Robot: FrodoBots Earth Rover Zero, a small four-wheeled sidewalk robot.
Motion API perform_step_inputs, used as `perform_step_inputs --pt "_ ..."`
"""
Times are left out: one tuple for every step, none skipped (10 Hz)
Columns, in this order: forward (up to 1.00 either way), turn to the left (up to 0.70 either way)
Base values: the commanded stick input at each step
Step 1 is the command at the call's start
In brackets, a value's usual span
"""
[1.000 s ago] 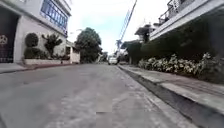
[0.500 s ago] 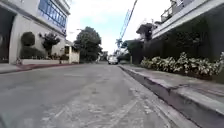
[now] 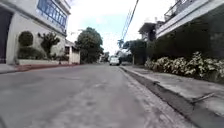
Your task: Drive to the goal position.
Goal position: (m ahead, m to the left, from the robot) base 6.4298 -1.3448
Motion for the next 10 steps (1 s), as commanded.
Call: perform_step_inputs --pt "1.00 0.00" --pt "1.00 0.00" --pt "1.00 0.00" --pt "1.00 0.00" --pt "1.00 0.00" --pt "1.00 0.00" --pt "1.00 0.00" --pt "1.00 0.00" --pt "1.00 0.00" --pt "1.00 0.00"
